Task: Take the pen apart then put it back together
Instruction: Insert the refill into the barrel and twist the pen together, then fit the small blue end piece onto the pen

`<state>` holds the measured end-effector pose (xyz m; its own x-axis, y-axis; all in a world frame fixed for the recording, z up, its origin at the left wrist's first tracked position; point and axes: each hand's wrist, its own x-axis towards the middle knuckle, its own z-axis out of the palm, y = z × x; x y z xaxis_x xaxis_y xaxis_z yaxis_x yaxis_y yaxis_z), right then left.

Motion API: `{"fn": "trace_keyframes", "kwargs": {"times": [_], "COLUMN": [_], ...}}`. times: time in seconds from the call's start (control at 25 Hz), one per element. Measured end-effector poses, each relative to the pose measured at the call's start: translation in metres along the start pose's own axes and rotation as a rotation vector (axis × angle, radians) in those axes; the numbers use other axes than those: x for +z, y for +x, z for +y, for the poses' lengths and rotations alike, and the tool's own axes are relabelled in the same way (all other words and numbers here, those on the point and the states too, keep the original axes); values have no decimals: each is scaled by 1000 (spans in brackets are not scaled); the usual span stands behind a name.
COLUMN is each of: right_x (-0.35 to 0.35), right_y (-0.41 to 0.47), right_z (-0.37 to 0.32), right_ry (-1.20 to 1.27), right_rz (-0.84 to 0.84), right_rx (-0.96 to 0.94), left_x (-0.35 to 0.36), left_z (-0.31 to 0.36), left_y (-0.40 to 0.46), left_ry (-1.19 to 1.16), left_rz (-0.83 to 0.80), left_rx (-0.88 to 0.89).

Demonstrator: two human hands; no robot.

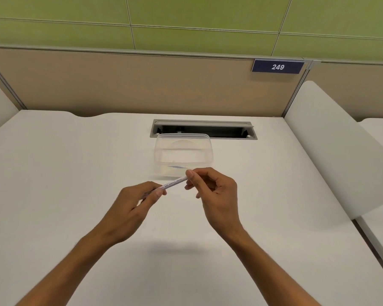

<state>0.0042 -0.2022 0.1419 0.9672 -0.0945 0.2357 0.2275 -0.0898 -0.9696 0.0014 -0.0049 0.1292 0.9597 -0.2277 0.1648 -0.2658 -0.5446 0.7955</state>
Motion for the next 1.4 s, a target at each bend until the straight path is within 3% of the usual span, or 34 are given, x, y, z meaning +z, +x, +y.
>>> {"fn": "trace_keyframes", "kwargs": {"times": [0.12, 0.24, 0.44, 0.64, 0.96, 1.08, 1.2, 1.4], "right_x": [3, 9, 26, 34, 45, 43, 43, 45], "right_y": [1, 2, -2, 9, 2, 8, 12, 11], "right_z": [2, 7, 20, 17, 35, 52, 74, 107], "right_ry": [56, 147, 197, 406, 589, 483, 384, 261], "right_rz": [50, 84, 75, 162, 99, 118, 116, 92], "right_rx": [20, 111, 215, 301, 515, 445, 369, 335], "left_x": [9, 18, 40, 55, 70, 77, 81, 87], "left_z": [-5, -2, 3, -3, -18, -41, -78, -148], "left_y": [-2, -2, -3, -1, 1, 2, -4, -20], "left_ry": [-181, -281, -271, -251, -228, -61, 262, 632], "left_rz": [-118, -102, 28, -195, -68, -89, -130, -115], "left_rx": [-62, -56, -144, -235, -240, -287, -345, -275]}}
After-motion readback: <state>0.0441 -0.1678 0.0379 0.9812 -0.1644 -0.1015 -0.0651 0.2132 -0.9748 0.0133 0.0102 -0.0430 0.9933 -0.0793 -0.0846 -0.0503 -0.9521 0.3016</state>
